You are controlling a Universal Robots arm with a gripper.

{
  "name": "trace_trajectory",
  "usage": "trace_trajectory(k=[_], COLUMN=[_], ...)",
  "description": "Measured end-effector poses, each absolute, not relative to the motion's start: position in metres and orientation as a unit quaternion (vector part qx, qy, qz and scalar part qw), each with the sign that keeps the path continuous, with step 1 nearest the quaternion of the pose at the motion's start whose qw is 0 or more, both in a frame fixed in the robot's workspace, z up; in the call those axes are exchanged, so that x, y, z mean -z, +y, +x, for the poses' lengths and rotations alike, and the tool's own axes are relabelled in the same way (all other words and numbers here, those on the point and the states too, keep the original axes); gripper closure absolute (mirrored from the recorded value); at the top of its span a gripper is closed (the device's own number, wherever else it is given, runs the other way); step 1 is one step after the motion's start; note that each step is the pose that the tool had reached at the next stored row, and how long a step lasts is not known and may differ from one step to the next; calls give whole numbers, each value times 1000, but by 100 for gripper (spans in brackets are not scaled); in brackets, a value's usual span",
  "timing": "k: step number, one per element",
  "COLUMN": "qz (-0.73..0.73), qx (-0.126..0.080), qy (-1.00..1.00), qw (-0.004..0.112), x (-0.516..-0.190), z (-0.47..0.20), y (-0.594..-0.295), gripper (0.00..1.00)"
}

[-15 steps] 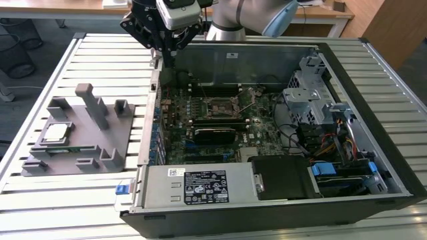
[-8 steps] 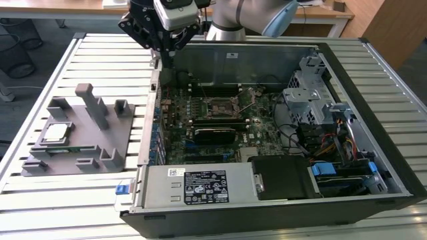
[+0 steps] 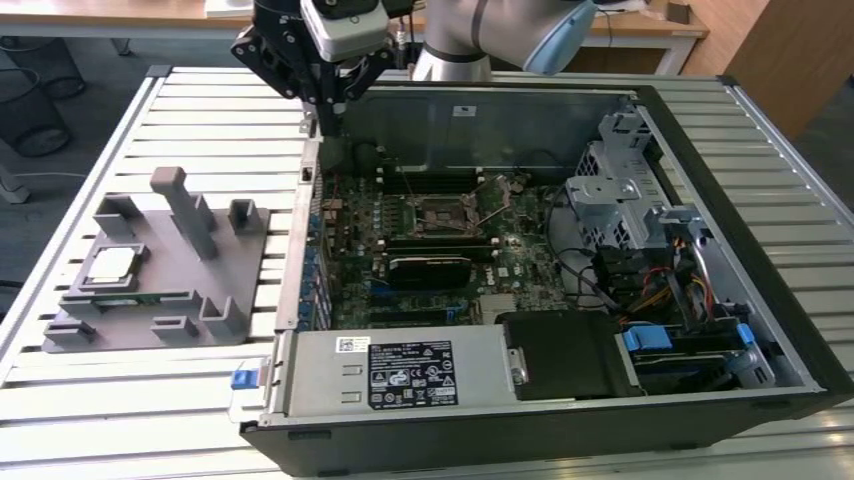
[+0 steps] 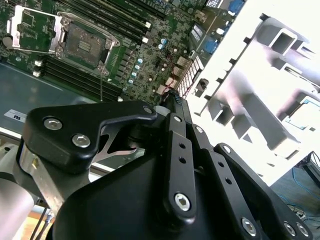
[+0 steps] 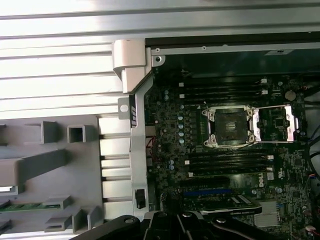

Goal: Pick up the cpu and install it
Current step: 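Reach for the cpu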

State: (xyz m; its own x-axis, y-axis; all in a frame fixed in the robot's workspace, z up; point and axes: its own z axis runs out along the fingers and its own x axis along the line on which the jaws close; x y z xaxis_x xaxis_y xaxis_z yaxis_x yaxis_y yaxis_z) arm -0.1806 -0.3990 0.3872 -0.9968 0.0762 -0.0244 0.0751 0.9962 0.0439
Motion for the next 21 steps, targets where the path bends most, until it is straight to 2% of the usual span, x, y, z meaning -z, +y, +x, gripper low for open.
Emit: trace_trajectory(k=[21], qz=[38], qx=[-22], qy=[999], qw=[13], x=[-385], z=[-195], y=[-399], gripper=[89])
